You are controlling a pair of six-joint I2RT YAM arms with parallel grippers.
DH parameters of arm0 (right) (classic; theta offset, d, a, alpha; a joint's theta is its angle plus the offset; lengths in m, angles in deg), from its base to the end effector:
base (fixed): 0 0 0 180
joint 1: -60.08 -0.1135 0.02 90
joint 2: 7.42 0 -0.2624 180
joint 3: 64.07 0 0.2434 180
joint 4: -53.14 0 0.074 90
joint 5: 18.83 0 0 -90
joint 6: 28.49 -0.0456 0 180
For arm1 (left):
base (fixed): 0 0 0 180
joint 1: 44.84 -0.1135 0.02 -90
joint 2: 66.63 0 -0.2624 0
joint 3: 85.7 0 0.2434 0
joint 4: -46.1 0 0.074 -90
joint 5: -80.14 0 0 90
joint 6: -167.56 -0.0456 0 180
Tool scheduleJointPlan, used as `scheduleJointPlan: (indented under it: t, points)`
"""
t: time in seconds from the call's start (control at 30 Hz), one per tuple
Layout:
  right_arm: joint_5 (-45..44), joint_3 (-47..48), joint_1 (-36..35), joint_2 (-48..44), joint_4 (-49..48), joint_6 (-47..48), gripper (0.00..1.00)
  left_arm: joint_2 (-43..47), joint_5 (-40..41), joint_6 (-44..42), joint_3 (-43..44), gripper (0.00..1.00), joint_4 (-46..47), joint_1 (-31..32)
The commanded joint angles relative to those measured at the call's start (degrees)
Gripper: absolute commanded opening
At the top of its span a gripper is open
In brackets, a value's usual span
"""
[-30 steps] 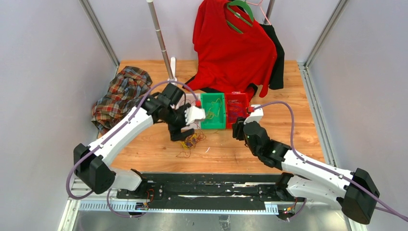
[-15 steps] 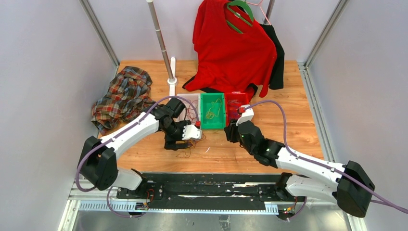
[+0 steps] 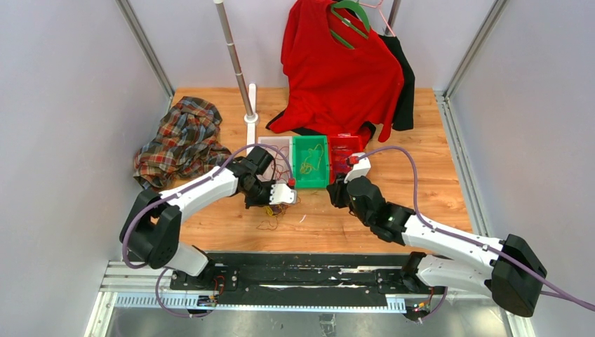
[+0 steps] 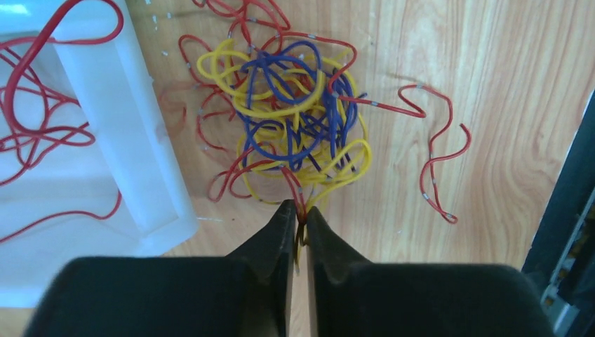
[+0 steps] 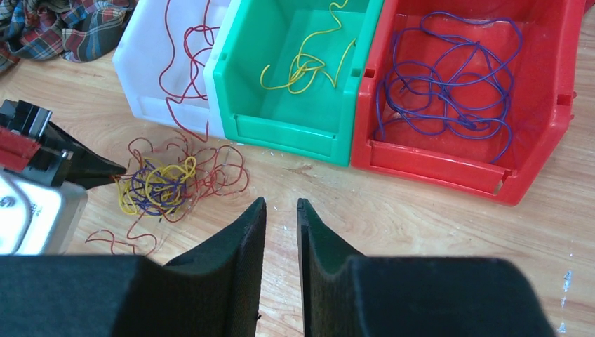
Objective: Untangle the cables
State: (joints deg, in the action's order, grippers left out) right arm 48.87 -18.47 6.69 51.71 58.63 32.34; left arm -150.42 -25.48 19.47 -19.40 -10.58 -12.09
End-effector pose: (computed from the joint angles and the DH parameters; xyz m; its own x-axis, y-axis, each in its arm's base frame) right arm 0.1522 0.1758 0.2439 -0.4274 0.1809 -0.8858 -0.3670 0.8607 0.3528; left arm 0.2086 -0.1488 0.1878 0.0670 0.9290 -0.3641 0.9949 -0.0347 0.0946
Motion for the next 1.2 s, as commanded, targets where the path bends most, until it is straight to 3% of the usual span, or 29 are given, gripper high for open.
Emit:
scheduleJointPlan:
  t: [0.0, 0.07, 0.27, 0.5, 0.7, 0.97, 1.17]
  points:
    - [-0.1, 1.2, -0.8, -0.3, -1.4, -0.7, 0.22, 3.5, -0.5, -0.4, 0.1, 0.05, -1.8, -0.2]
    - [0.7, 1.6, -0.8, 0.3, -1.9, -0.5, 0.21, 5.4, -1.4, -0.3, 0.6, 0.01, -3.9, -0.2]
    - [4.7, 3.1, -1.3, 1.6, -4.8, 0.7, 0.23, 10.3, -6.1, 2.6, 7.4, 0.01, -14.7, -0.2]
    - [10.7, 5.7, -6.0, 4.8, -11.5, 3.2, 0.47, 16.2, -12.1, 8.9, 15.6, 0.02, -22.8, -0.1]
    - [15.0, 7.3, -11.3, 7.0, -17.5, 5.9, 0.55, 18.3, -15.9, 17.7, 17.6, 0.01, -23.7, -0.1]
    - [20.6, 8.3, -11.7, 12.0, -22.3, 3.1, 0.55, 20.5, -17.7, 16.4, 17.2, 0.01, -24.1, 1.0]
    - [20.2, 9.9, -11.7, 15.8, -22.0, 1.6, 0.34, 20.7, -17.6, 14.9, 18.1, 0.01, -24.2, 1.2]
